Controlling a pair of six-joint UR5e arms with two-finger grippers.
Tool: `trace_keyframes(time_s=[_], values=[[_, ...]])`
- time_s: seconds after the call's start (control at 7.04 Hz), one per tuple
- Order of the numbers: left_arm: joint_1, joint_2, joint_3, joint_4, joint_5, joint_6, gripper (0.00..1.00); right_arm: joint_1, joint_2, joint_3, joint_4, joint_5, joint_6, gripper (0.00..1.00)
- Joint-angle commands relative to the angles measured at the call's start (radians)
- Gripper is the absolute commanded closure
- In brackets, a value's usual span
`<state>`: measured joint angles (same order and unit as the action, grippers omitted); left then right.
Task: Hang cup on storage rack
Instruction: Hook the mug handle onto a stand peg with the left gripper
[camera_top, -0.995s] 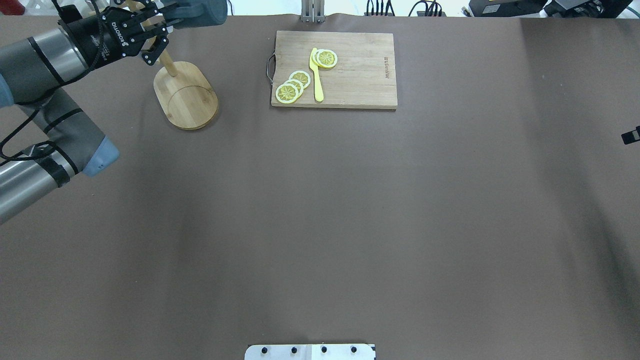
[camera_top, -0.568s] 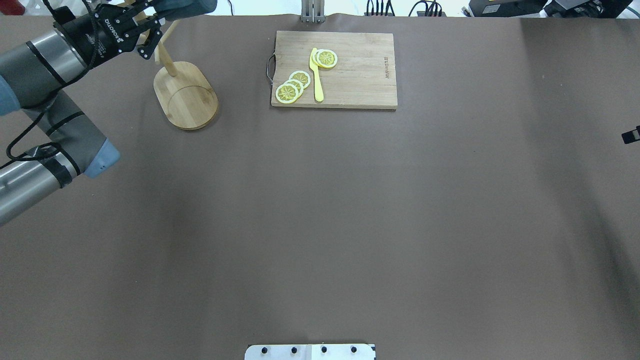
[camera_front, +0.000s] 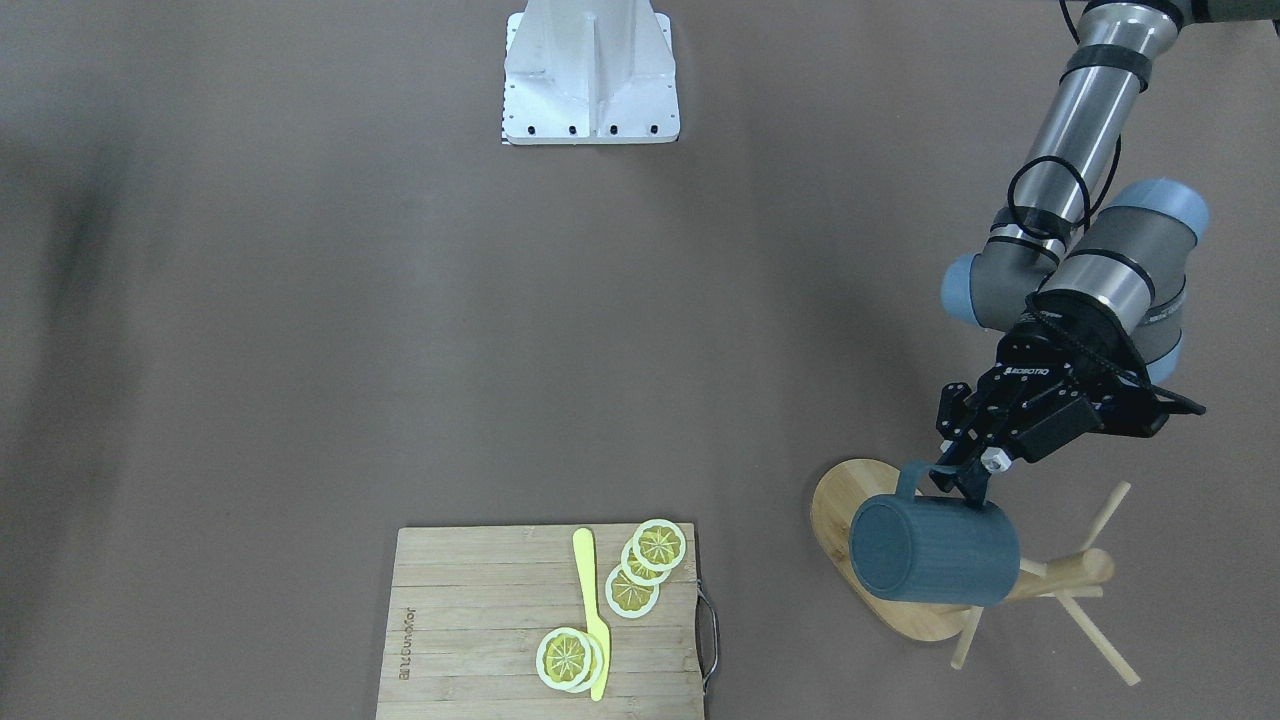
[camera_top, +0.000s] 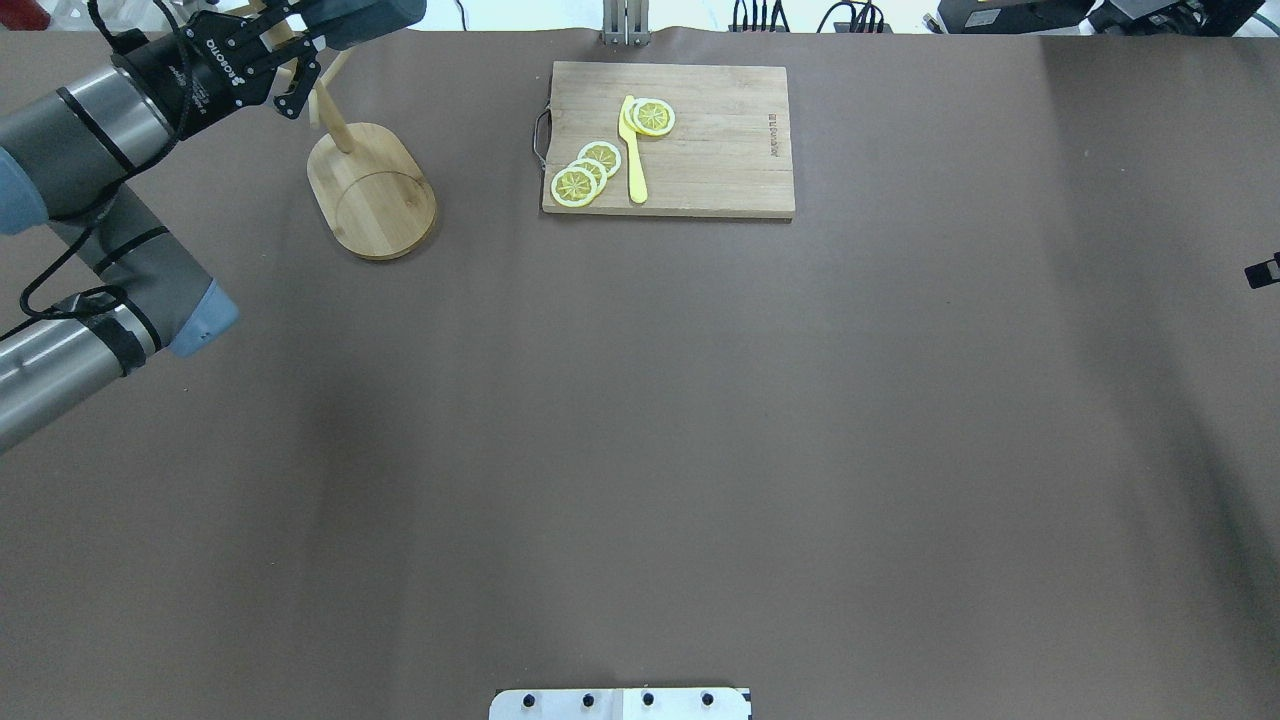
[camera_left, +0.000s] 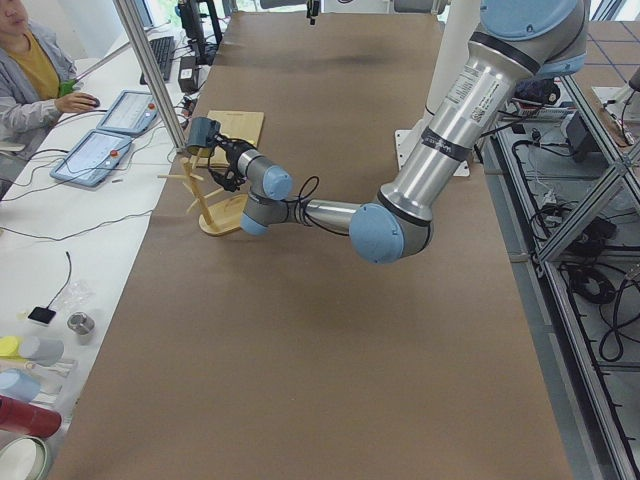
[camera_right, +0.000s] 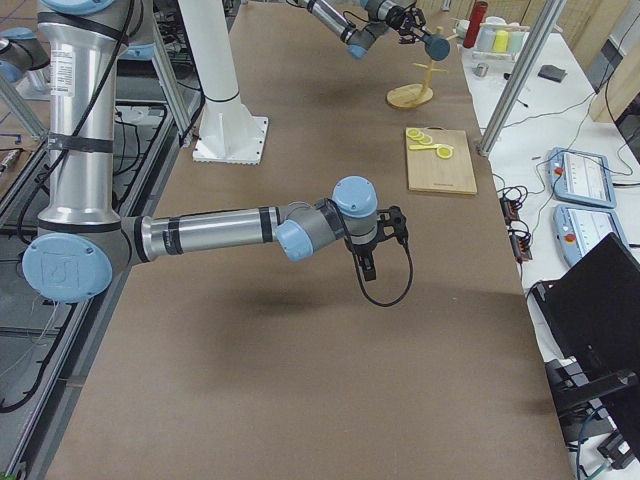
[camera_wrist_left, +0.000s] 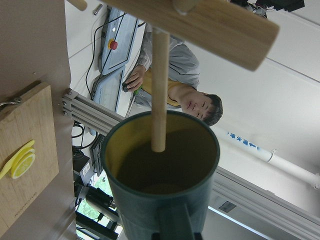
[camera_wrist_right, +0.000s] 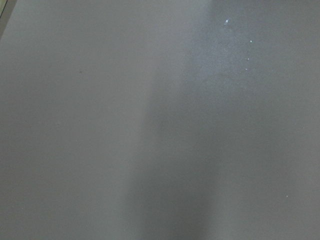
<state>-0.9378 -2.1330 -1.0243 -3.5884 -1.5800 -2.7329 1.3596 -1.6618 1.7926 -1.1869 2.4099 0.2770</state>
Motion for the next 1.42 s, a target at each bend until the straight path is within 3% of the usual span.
trace_keyframes(time_s=[0.0,1.28], values=[[0.001,0.001,0.062,-0.056,0.023,-0.056,1.0,0.003,-0.001,0.005,0.0,0.0,0.001,0.0],[-0.001,0.027,0.07,-0.07,0.025,-0.096,1.0,0.001,0.0,0.014,0.0,0.0,0.002,0.0]])
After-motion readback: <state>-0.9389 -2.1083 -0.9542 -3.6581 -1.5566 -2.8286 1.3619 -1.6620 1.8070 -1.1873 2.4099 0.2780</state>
